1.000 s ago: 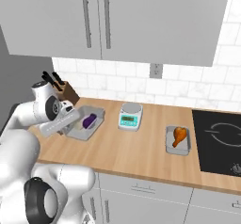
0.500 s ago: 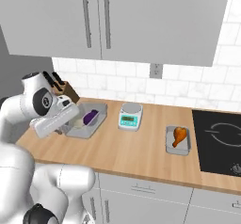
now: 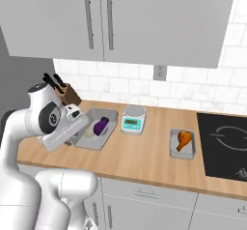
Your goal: Take the meat container that has the chicken drumstick and place it on the second highest rack of the freezer. Then take the vegetable container that has the garlic and eggplant and place it on the highest rack of the freezer.
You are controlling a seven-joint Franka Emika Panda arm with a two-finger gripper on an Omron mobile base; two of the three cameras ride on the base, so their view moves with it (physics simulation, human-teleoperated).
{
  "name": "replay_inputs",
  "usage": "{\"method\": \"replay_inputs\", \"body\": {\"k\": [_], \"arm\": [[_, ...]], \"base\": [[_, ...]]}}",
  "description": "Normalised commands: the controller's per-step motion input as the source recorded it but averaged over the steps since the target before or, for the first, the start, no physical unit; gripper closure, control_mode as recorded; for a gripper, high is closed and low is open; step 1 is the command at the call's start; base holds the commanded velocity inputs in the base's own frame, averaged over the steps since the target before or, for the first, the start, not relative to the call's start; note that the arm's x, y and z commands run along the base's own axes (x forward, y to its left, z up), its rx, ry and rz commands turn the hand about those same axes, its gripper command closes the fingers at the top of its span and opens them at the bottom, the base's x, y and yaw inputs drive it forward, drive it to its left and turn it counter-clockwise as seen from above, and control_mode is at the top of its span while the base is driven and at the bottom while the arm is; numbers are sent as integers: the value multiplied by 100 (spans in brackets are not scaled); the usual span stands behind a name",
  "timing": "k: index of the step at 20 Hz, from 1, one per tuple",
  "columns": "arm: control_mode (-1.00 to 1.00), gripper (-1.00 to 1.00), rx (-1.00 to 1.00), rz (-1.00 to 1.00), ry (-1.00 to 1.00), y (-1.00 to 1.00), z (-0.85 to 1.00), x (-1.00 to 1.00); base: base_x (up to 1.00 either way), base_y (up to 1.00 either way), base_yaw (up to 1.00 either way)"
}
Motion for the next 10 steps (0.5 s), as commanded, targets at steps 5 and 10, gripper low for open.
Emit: {"method": "replay_inputs", "body": {"k": [5, 10], "arm": [[-100, 100, 0, 1, -6, 0, -1, 0], [100, 100, 0, 1, -3, 0, 0, -1]], "base": [[0, 0, 0], [-16, 0, 6]]}}
